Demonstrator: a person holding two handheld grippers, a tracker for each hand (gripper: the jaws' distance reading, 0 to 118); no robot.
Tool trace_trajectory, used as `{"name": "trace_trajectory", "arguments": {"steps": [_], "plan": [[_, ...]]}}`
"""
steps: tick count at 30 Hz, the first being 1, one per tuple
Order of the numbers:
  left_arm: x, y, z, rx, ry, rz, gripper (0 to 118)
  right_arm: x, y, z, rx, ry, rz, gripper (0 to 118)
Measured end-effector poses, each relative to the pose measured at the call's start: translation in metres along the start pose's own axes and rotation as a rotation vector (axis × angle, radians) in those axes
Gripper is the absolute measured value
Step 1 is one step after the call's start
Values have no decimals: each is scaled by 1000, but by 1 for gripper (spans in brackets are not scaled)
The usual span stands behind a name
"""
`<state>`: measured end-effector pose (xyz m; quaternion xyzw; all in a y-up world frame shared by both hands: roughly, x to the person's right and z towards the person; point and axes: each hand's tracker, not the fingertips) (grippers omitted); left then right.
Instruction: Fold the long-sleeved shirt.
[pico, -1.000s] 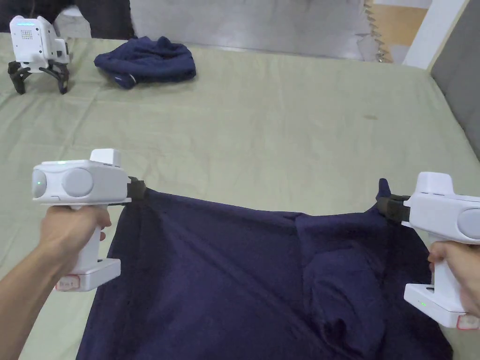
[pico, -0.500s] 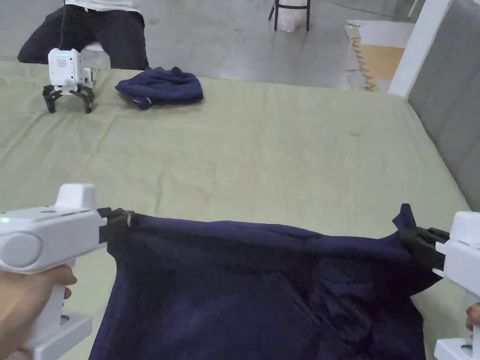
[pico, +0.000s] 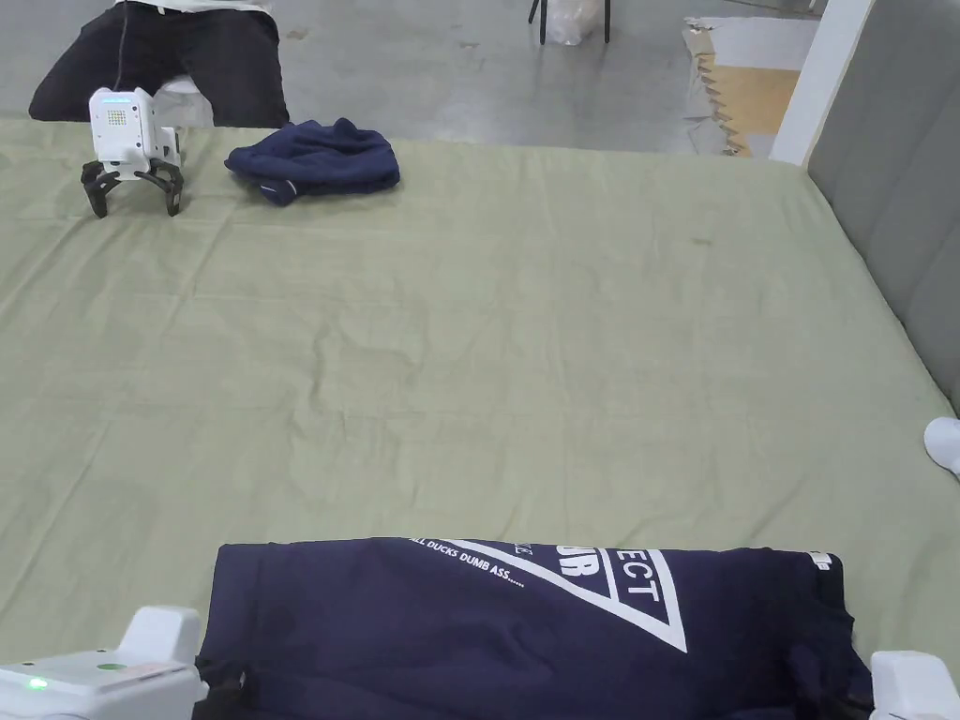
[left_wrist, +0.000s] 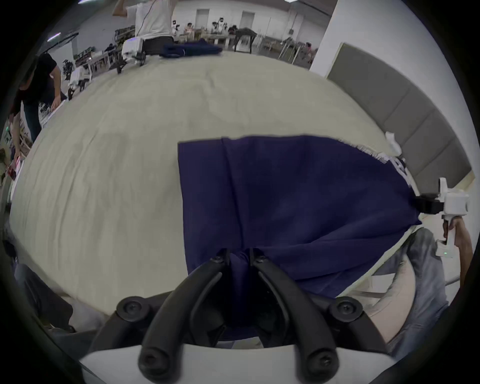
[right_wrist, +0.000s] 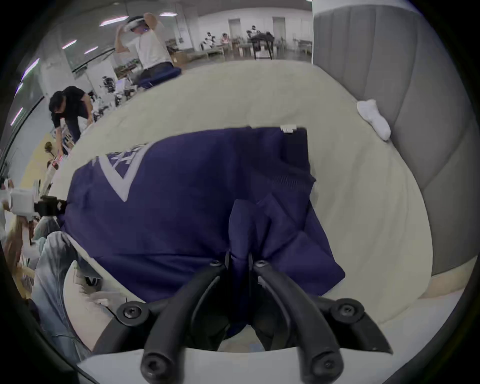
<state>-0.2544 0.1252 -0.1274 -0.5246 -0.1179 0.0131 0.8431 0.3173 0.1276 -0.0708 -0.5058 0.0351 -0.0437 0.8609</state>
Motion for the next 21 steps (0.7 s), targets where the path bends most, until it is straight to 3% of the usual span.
{"name": "trace_trajectory", "arguments": {"steps": [2, 3, 4, 5, 6, 8, 9, 12, 14, 16, 17, 18, 19, 20, 21], "plan": [[4, 4, 2, 16, 7, -1, 21, -6, 5, -3, 29, -27, 23, 22], [6, 7, 4, 12, 14, -18, 40, -11, 5, 0, 29, -32, 38, 42], [10, 8, 9, 15, 26, -32, 67, -12, 6, -1, 23, -34, 55, 63], [12, 9, 14, 41, 47, -39, 67, -14, 6, 0, 26, -47, 68, 63], [14, 11, 21, 62, 86, -58, 76, -15, 8, 6, 47, -128, 78, 71], [17, 13, 36, 133, 124, -74, 110, -17, 13, 22, 96, -138, 68, 109], [23, 18, 49, 191, 119, -74, 107, -20, 17, 36, 174, -124, 49, 118], [38, 37, 71, 305, 159, -46, 109, -42, 36, 69, 407, -111, 24, 118], [58, 52, 72, 367, 202, -38, 110, -65, 50, 78, 571, -119, 82, 118], [75, 61, 73, 514, 197, -10, 97, -89, 66, 75, 686, -155, 144, 118], [86, 66, 73, 578, 198, 8, 80, -101, 73, 73, 718, -174, 151, 114], [96, 72, 72, 621, 202, 24, 51, -111, 79, 72, 761, -171, 147, 99], [105, 77, 70, 657, 205, 37, 35, -119, 87, 69, 785, -149, 152, 79], [111, 81, 69, 702, 195, 49, 24, -128, 93, 67, 793, -138, 142, 51], [118, 85, 69, 751, 187, 56, 5, -135, 99, 65, 792, -140, 129, 10]]}}
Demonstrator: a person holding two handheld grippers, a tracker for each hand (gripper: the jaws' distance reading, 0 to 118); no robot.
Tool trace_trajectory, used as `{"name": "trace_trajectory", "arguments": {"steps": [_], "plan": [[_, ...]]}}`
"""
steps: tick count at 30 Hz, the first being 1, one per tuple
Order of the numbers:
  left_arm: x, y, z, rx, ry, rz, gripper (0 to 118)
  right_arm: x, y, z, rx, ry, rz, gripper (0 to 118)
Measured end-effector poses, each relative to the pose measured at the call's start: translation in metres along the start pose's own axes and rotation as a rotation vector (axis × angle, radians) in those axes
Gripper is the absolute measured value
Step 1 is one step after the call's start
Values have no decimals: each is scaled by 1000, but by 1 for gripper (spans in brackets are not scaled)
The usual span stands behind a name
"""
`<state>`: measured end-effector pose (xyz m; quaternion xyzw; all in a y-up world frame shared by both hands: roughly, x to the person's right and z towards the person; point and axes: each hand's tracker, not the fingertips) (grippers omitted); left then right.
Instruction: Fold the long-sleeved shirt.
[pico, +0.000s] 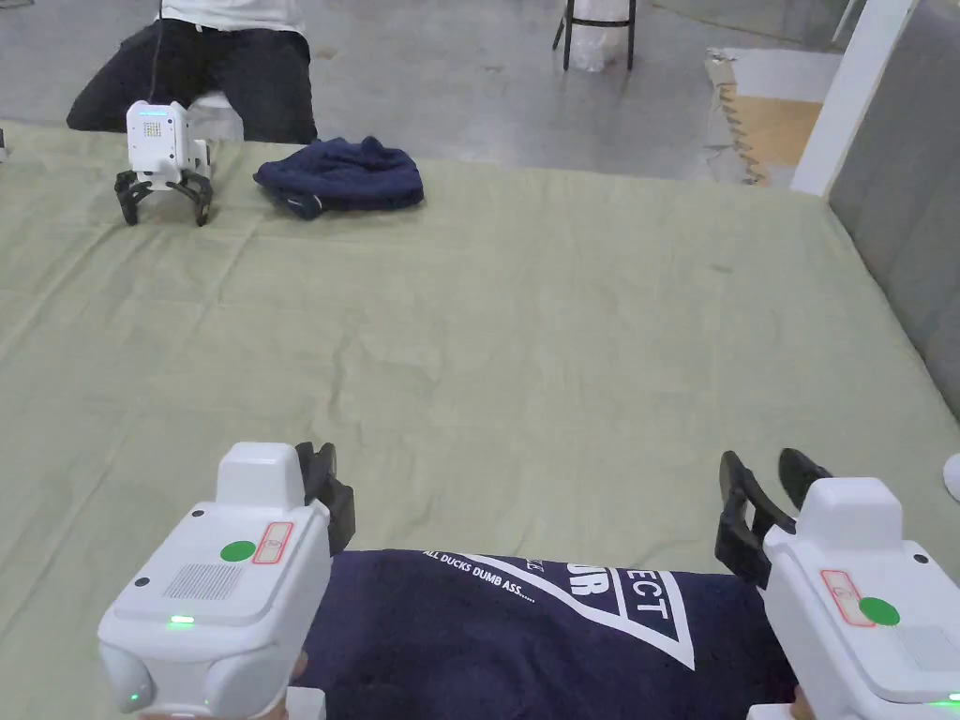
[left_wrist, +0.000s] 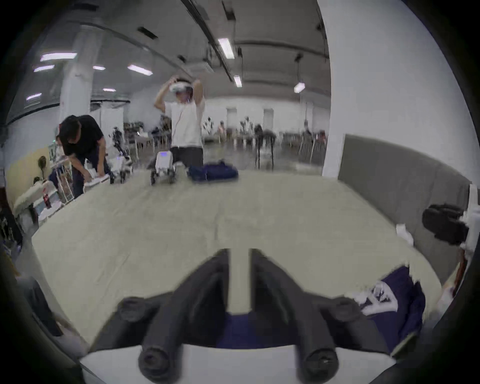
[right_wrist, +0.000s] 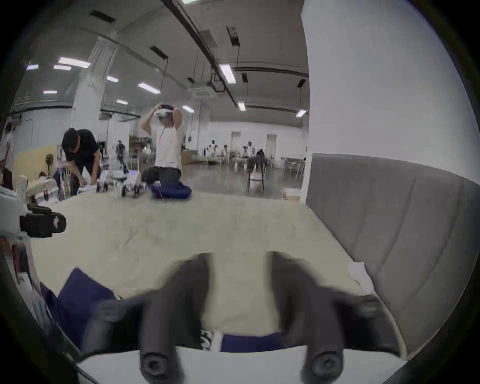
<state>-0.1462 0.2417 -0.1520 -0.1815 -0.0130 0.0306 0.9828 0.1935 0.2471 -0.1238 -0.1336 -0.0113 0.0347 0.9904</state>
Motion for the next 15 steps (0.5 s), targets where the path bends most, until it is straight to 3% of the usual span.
{"name": "trace_trajectory", "arguments": {"steps": [1, 9, 11, 13, 15], "plan": [[5, 3, -2, 21, 3, 12, 4, -5, 2, -3, 8, -3, 1, 0], [-9, 23, -2, 35, -82, 27, 7, -21, 10, -3, 34, 18, 16, 0], [-29, 28, -7, -56, -135, 31, 29, -19, 14, -2, 27, 34, 9, 0], [-63, 27, -13, -144, -243, 81, 75, -20, 13, 2, 31, 40, 18, 0], [-105, 24, -25, -299, -349, 177, 81, -21, 17, 6, 35, 50, 29, 0]]}}
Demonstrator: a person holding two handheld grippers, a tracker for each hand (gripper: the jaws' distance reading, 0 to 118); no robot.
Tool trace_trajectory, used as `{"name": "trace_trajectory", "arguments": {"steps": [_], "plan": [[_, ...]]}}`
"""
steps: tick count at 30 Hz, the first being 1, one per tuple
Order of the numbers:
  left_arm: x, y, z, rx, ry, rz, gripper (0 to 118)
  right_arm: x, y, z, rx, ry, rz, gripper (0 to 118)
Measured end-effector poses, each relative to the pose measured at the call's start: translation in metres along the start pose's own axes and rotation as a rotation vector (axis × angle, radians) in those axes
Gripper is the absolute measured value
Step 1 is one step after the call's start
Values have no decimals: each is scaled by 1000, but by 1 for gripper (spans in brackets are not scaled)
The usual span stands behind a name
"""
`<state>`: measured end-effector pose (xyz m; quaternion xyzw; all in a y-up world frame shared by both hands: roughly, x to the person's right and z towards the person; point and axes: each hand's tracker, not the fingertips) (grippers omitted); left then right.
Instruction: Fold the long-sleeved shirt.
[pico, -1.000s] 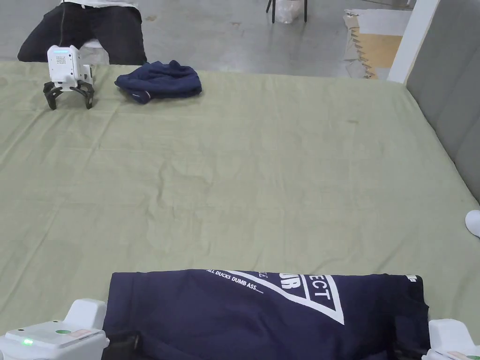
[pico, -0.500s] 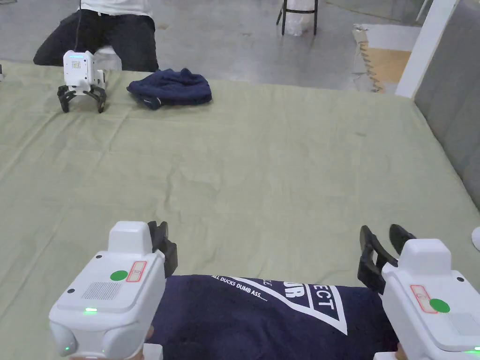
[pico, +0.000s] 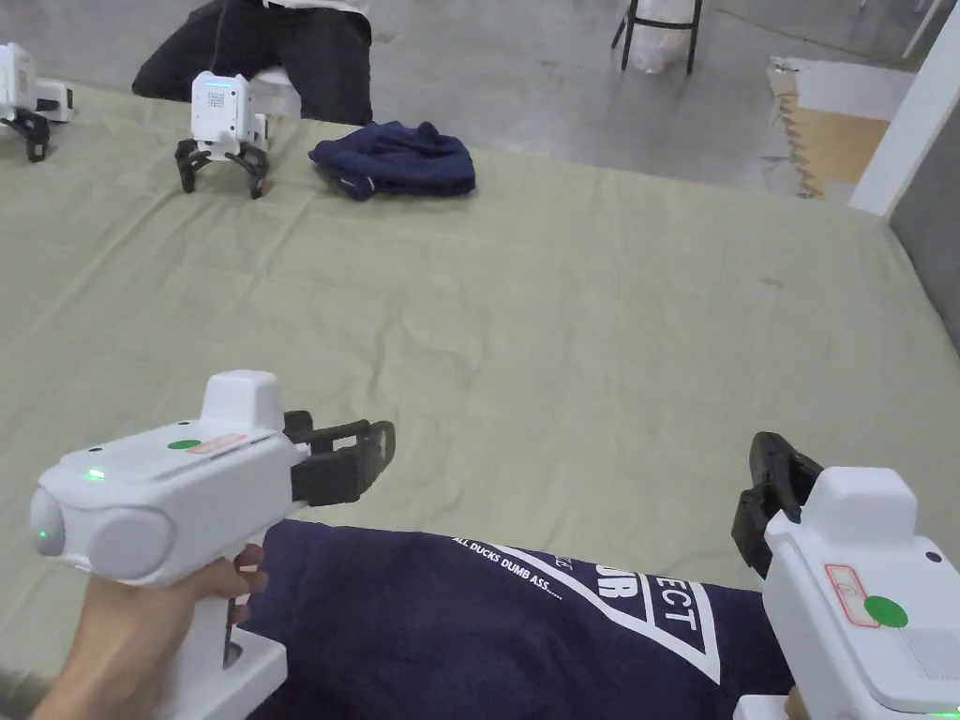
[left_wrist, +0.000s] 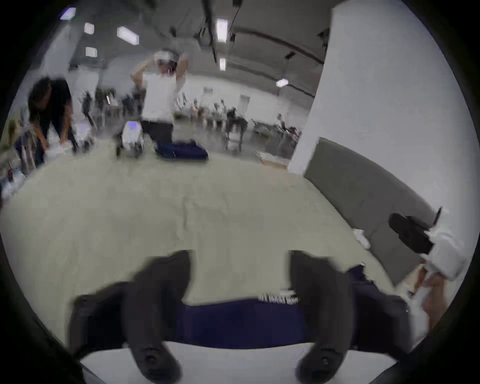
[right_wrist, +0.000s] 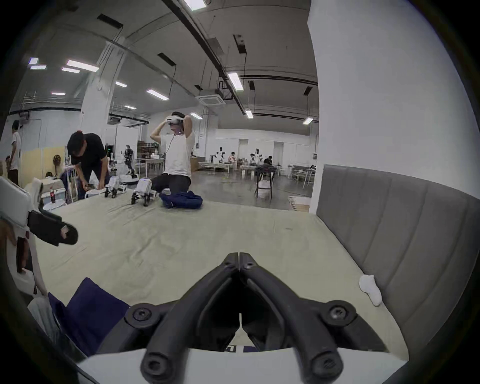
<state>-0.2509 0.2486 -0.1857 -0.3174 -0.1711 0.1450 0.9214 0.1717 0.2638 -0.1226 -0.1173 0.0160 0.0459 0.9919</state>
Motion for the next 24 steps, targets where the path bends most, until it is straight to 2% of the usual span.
{"name": "trace_trajectory", "arguments": {"steps": [2, 3, 4, 7, 10, 13, 14, 15, 16, 18, 20, 24], "plan": [[-44, 0, 2, -95, -135, 166, 105, 0, 1, 2, -2, 20, 3, 0], [-63, -3, 2, -165, -196, 220, 111, -1, 1, 3, -6, 33, 10, 0], [-71, -6, 4, -187, -205, 245, 111, -2, 1, 3, -4, 30, 15, 0], [-108, -25, -3, -265, -55, 209, 111, -7, 0, 3, -4, 43, 29, 0], [-136, -51, -26, -431, -71, 333, 111, -13, -2, 1, -13, 63, 39, 0], [-152, -77, -42, -484, -72, 441, 106, -17, -3, 3, -21, 80, 38, 0], [-155, -84, -44, -503, -90, 445, 107, -18, -3, 3, -21, 81, 38, 0], [-152, -82, -39, -401, -157, 410, 110, -18, -3, 5, -22, 81, 38, 0], [-149, -79, -39, -410, -205, 409, 110, -18, -4, 5, -24, 86, 36, 0], [-146, -85, -49, -462, -243, 494, 112, -19, -3, 4, -26, 100, 33, 0], [-136, -87, -53, -406, -298, 471, 112, -21, -2, 8, -11, 110, 42, 0], [-122, -92, -67, -445, -391, 523, 112, -25, 0, 13, 12, 135, 55, 0]]}}
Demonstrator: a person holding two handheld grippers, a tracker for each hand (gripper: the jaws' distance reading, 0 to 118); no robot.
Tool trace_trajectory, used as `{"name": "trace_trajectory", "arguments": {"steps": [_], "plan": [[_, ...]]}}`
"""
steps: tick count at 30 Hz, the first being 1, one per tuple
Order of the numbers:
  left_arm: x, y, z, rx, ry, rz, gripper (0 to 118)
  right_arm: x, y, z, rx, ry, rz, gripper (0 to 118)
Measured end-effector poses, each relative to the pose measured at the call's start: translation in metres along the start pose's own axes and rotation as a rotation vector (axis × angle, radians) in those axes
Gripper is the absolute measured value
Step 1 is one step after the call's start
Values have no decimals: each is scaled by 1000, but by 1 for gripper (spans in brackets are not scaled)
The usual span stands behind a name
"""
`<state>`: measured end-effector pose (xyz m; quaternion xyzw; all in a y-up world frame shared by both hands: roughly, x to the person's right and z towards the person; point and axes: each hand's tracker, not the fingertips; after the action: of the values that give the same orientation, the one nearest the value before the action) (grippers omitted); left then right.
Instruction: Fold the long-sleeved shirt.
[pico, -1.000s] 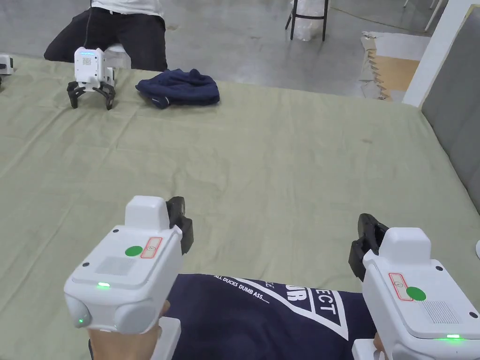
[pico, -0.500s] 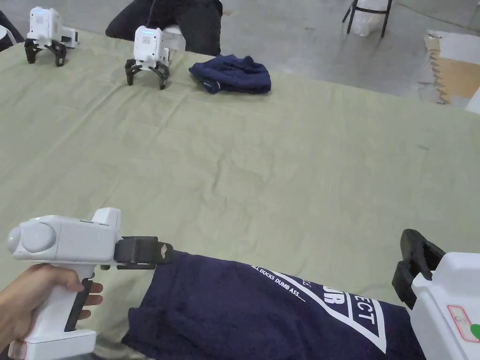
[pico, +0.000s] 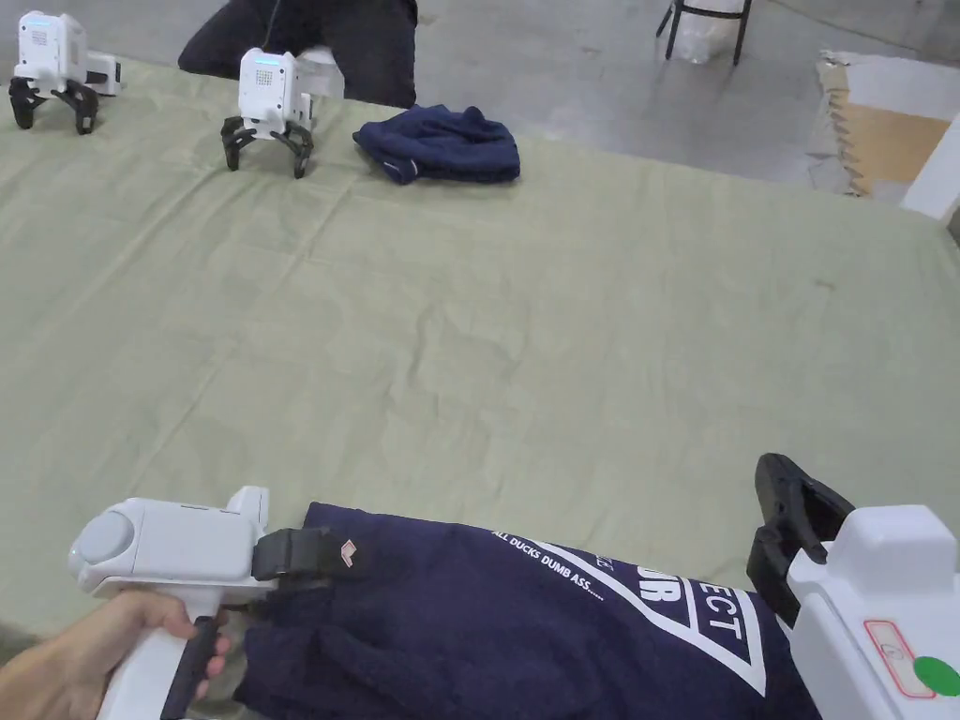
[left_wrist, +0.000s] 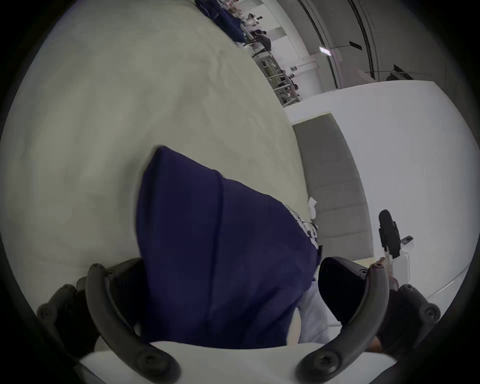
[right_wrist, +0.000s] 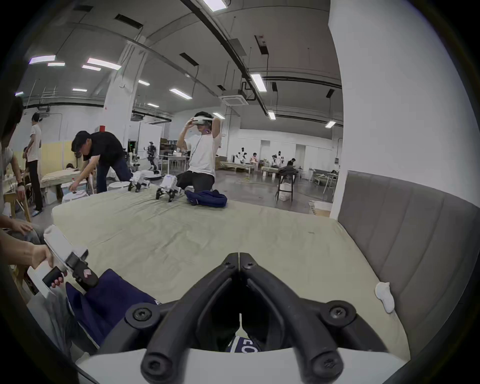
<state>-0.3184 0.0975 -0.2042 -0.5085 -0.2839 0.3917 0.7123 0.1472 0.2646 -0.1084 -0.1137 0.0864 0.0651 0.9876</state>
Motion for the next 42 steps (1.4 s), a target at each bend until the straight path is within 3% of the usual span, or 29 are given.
{"name": "trace_trajectory", "arguments": {"steps": [3, 4, 6, 7, 8, 11, 14, 17, 22, 30, 35, 42], "plan": [[7, -4, -16, -71, -65, 12, 106, 0, -1, 0, 3, 4, -5, 0], [11, -6, -18, -60, -62, -4, 93, 0, -1, 1, -1, 8, -10, 0], [12, -7, -20, -66, -45, 4, 79, 1, -3, 1, -4, 11, -22, 0], [10, -8, -21, -68, 7, 31, 56, 2, -4, 2, -4, 13, -25, 0], [-5, -4, -19, -75, 82, 23, 13, 3, -5, 3, -6, 14, -27, 0], [-10, -5, -5, -43, -2, 36, 15, 5, -6, 2, -11, 12, -30, 0], [-3, -1, 13, 45, 22, 24, 15, 8, -7, 0, -17, 7, -33, 0], [7, 12, 46, 172, -96, 56, 14, 11, -7, -2, -20, 1, -29, 0], [32, 44, 114, 273, 12, -49, 14, 22, -9, -9, -33, 1, -77, 0], [60, 59, 206, 416, 243, -60, 14, 29, -12, -16, -41, -15, -91, 0], [106, 37, 160, 351, 206, -185, 14, 28, -16, -20, -50, -21, -91, 0], [149, -11, 3, 157, 127, -251, 14, 33, -22, -10, -65, -45, -73, 0]]}}
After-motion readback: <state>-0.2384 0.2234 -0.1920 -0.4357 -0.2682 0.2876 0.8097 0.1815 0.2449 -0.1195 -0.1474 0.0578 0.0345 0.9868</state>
